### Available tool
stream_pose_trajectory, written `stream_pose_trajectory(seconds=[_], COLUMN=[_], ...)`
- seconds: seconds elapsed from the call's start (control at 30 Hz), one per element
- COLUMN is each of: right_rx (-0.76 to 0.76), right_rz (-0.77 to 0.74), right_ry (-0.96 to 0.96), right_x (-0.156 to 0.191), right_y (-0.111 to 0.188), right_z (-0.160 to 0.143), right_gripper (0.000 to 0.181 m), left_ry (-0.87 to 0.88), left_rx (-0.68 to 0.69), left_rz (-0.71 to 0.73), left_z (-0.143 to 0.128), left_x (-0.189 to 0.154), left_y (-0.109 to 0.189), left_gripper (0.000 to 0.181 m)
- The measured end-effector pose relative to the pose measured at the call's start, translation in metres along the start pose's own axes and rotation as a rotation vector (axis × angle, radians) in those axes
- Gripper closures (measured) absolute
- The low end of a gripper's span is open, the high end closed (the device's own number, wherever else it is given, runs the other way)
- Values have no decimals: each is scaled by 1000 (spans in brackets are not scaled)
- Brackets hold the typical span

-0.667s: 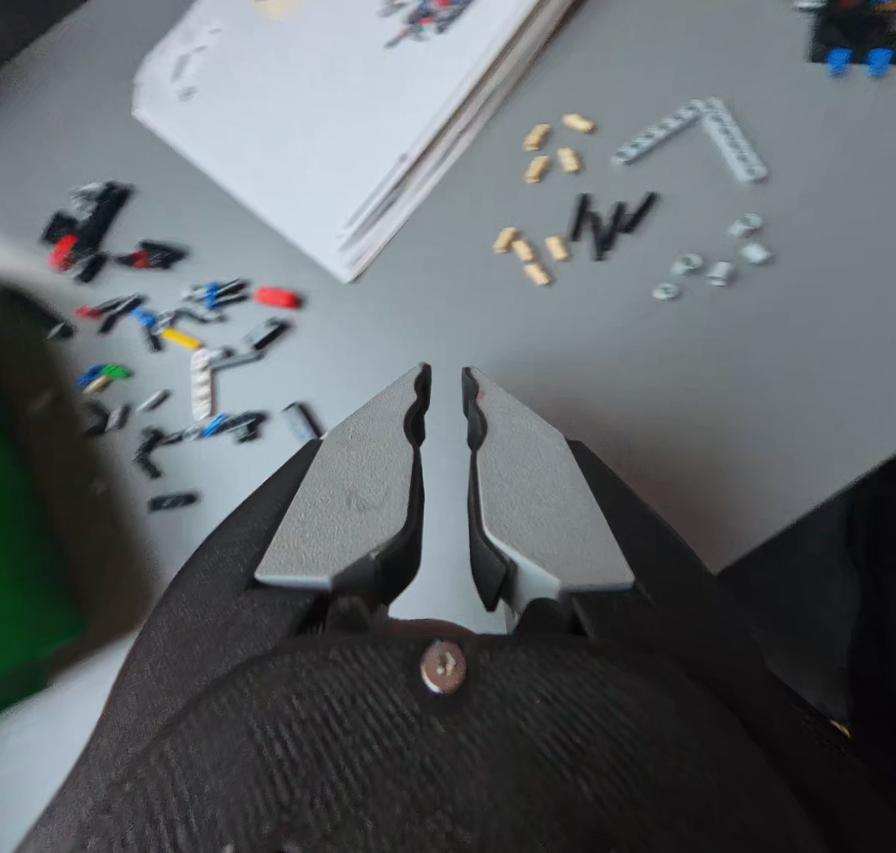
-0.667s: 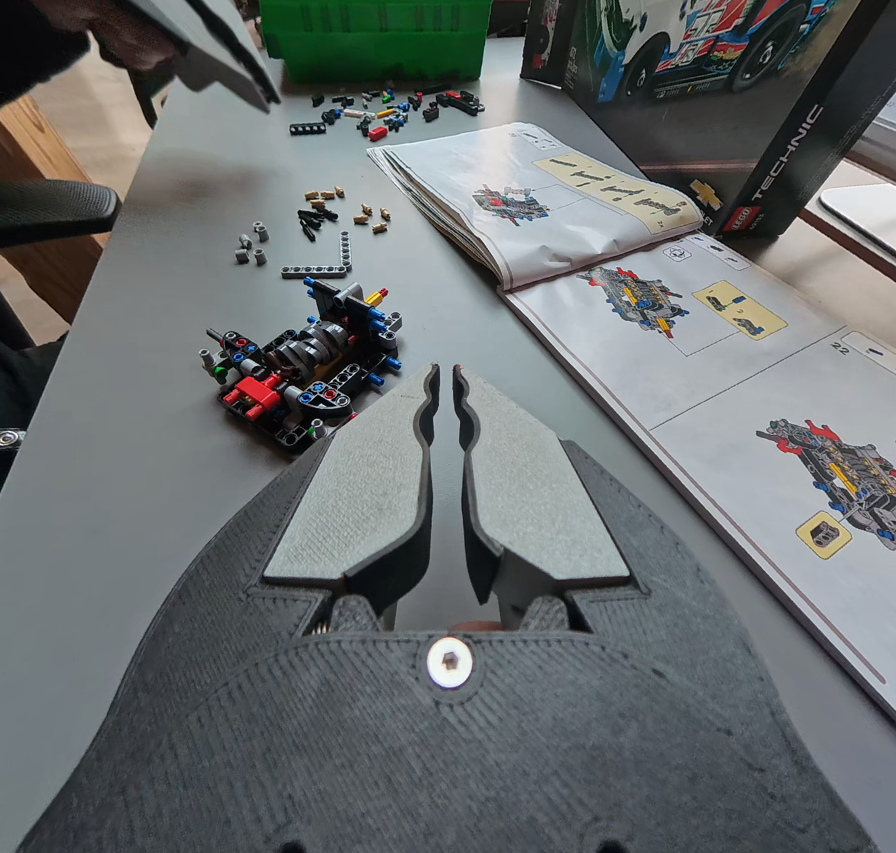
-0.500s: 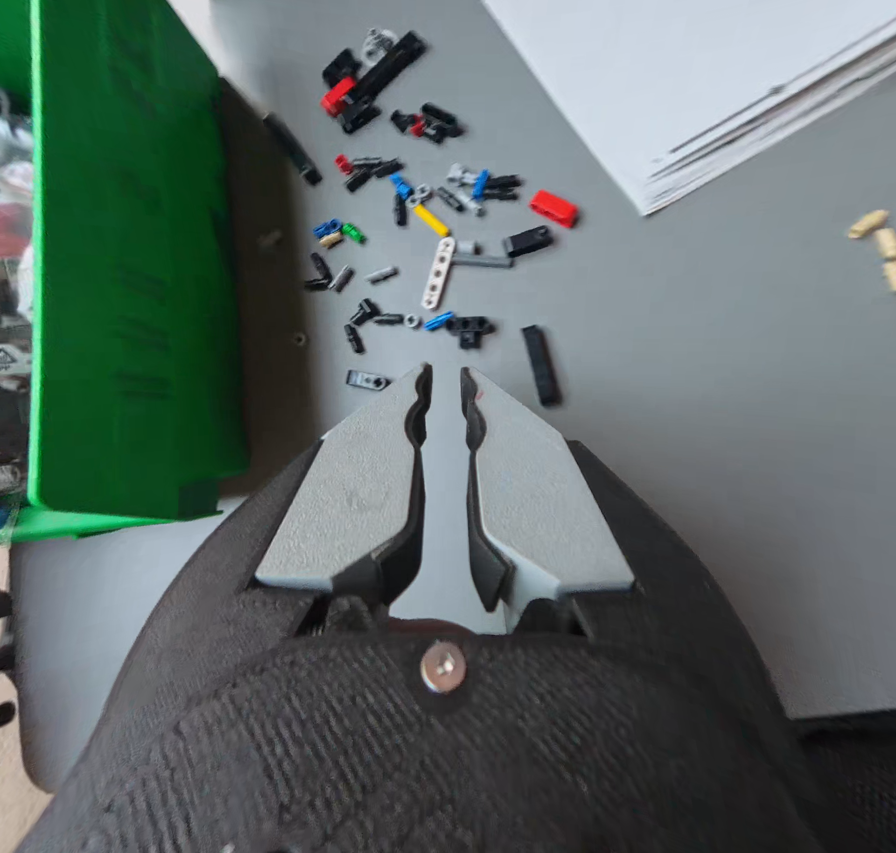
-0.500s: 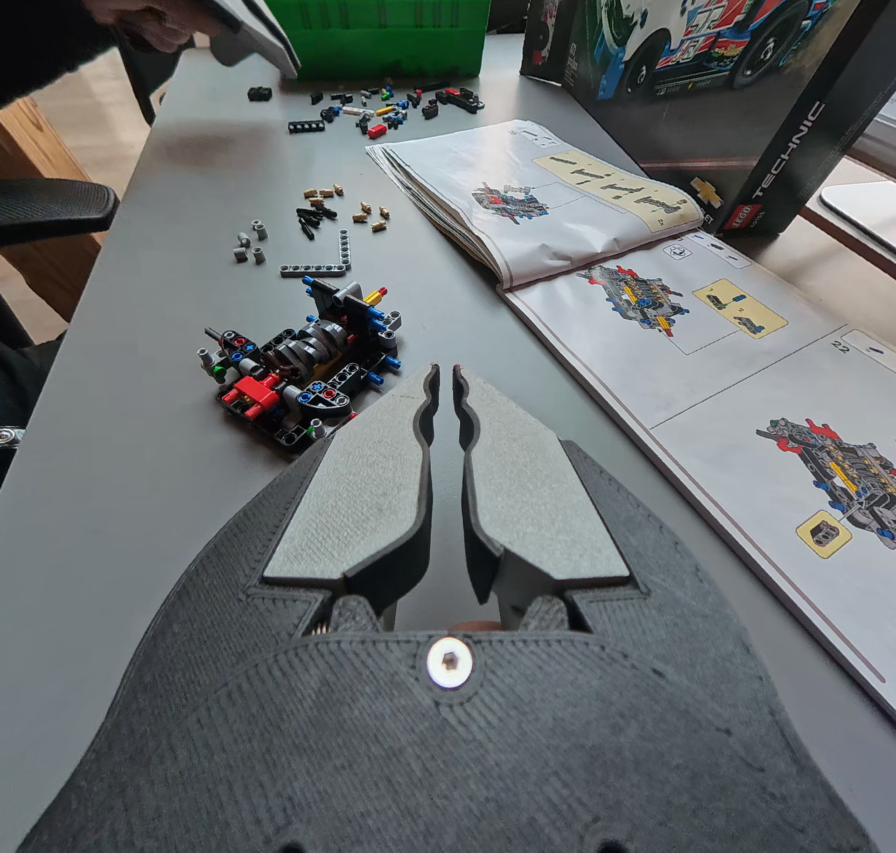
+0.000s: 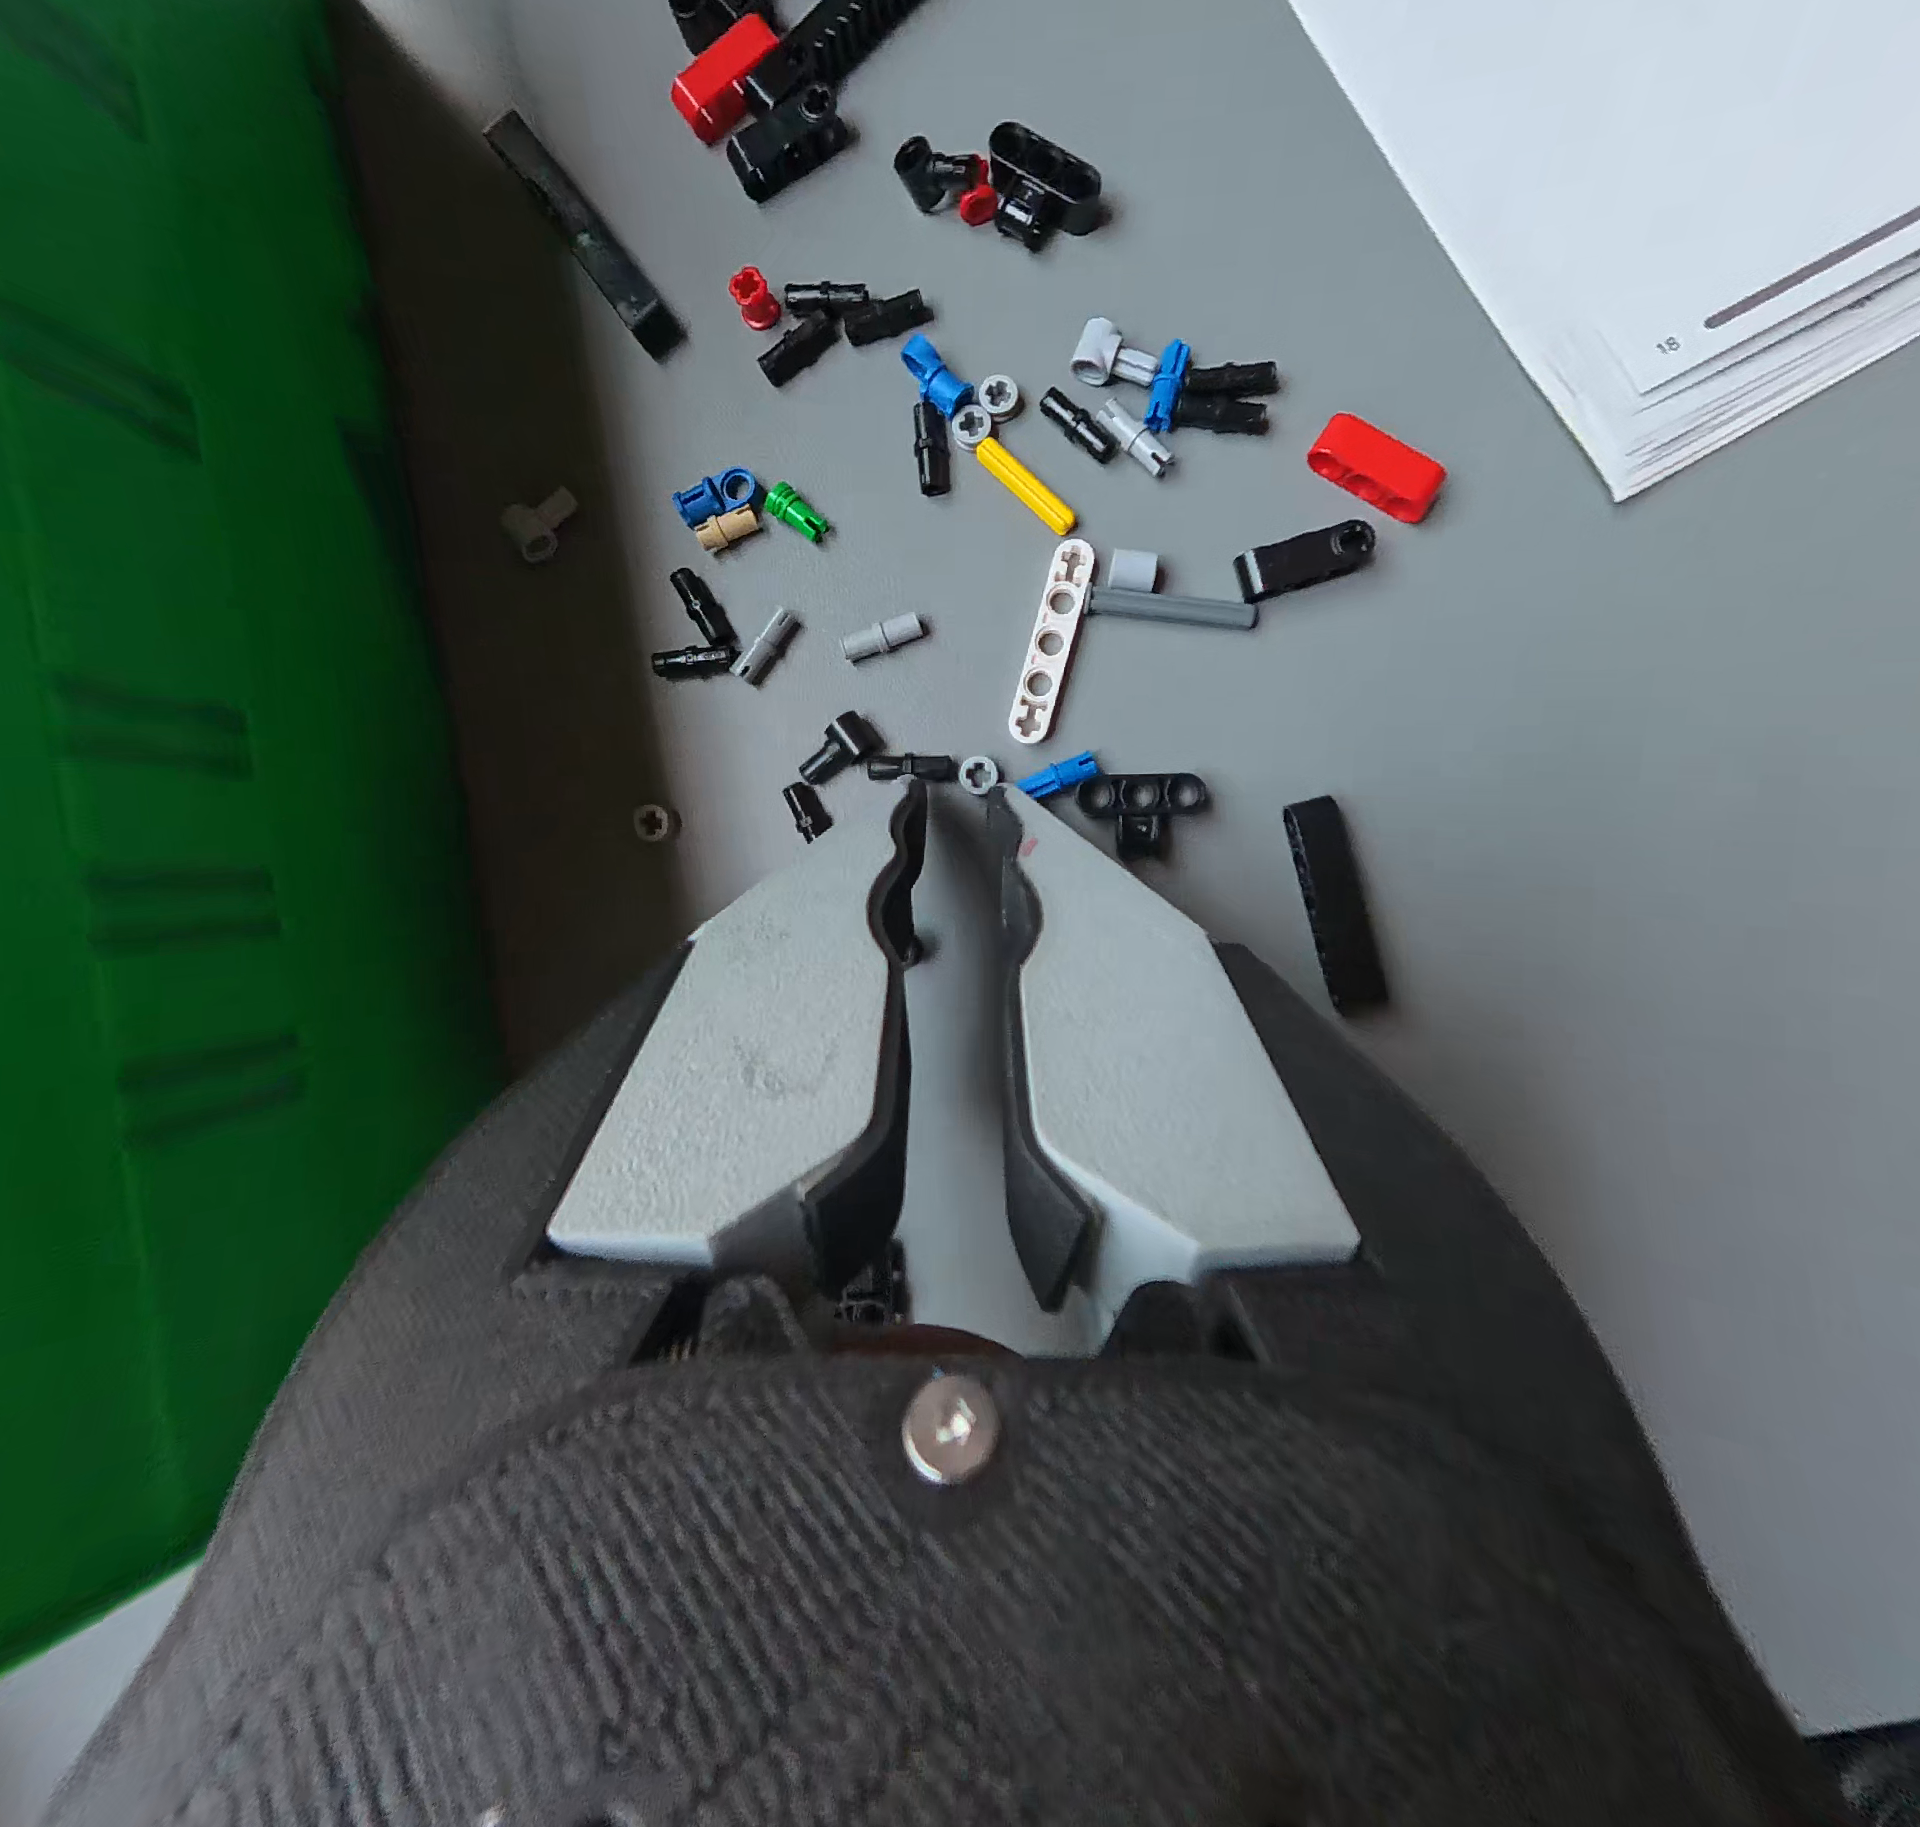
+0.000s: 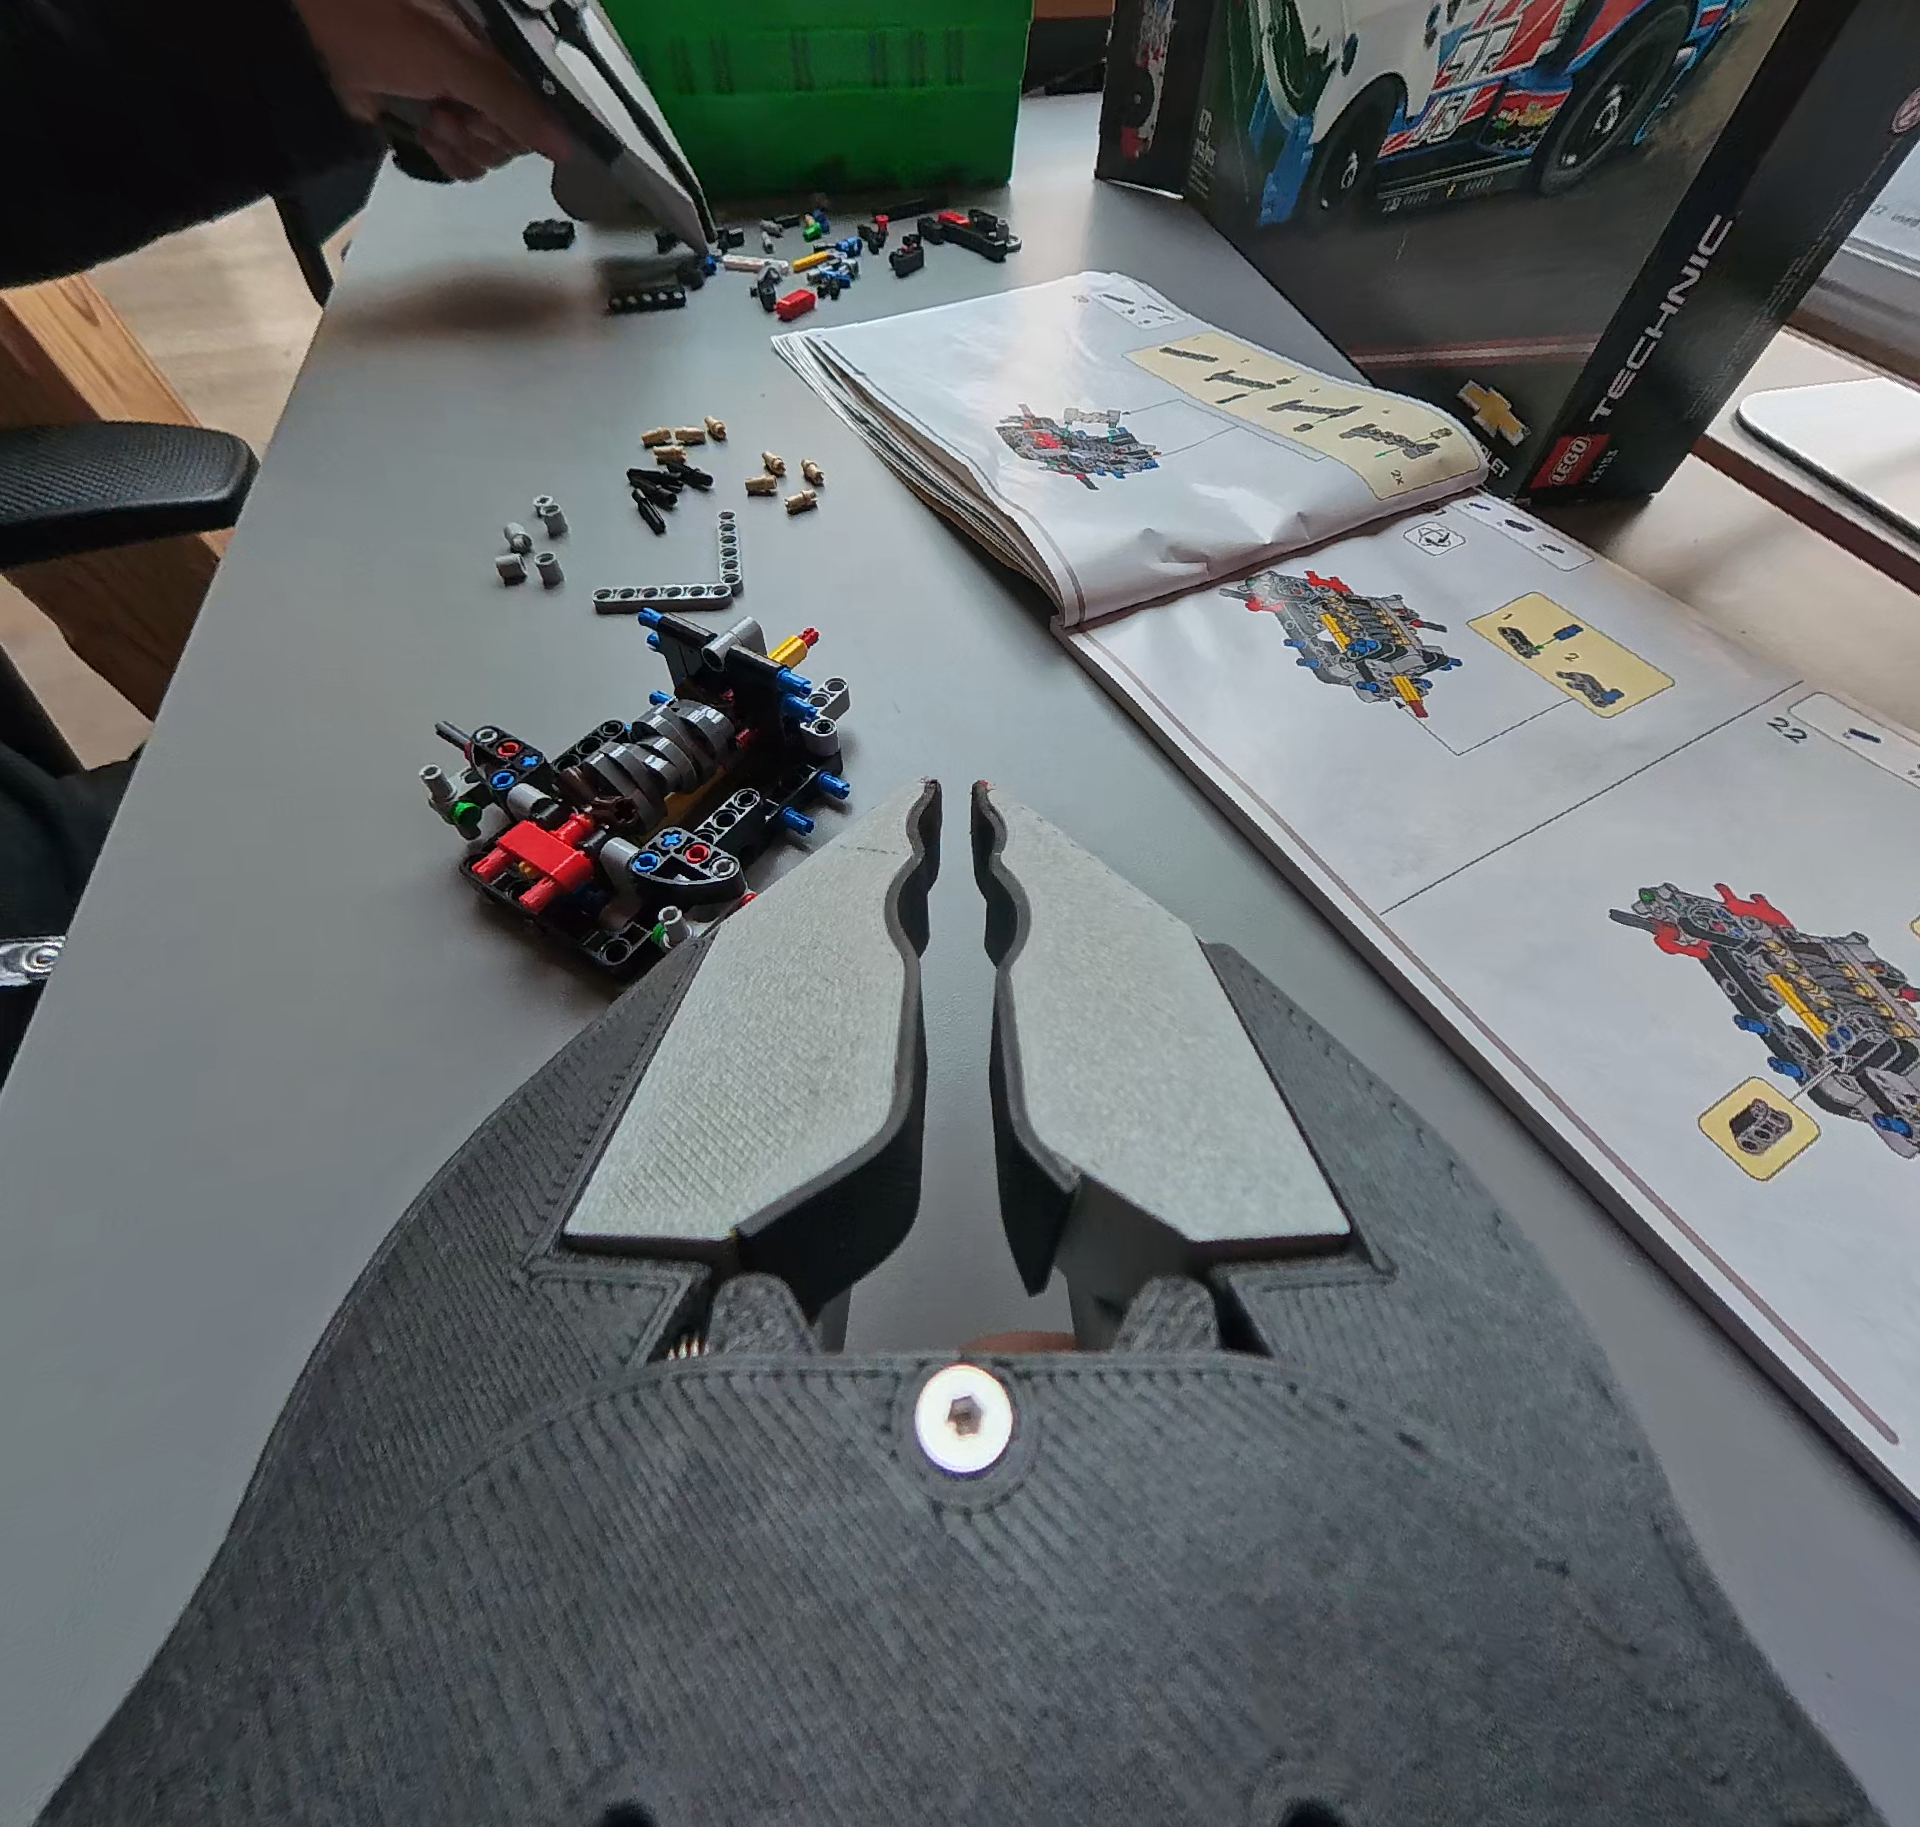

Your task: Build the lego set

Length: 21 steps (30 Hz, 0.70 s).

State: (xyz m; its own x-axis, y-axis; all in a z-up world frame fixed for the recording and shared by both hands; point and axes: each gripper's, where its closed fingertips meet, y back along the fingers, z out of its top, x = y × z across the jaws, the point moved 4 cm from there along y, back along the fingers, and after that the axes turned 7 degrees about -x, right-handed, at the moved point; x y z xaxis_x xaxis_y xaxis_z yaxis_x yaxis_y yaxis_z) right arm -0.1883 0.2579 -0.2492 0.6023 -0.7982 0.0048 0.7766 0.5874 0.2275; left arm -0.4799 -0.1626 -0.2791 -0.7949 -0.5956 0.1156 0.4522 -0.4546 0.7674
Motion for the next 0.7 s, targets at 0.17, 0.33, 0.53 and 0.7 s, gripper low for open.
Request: stream_pose_trajectory(seconds=[0.17, 0.33, 0.53, 0.7], right_rx=[6, 2, 2, 3], right_rz=[7, 6, 5, 4], right_ry=[-3, -3, -2, -2], right_x=[0, 0, 0, 0], right_y=[0, 0, 0, 0], right_z=[0, 0, 0, 0], right_gripper=[179, 179, 179, 179], left_ry=[-18, -31, -31, -41], left_rx=[25, 35, 50, -1], left_rz=[-11, -18, -28, -24], left_z=[2, 6, 4, 13], left_x=[-2, -2, -3, -10], left_y=[-4, -6, -6, 10], left_gripper=[170, 170, 176, 176])
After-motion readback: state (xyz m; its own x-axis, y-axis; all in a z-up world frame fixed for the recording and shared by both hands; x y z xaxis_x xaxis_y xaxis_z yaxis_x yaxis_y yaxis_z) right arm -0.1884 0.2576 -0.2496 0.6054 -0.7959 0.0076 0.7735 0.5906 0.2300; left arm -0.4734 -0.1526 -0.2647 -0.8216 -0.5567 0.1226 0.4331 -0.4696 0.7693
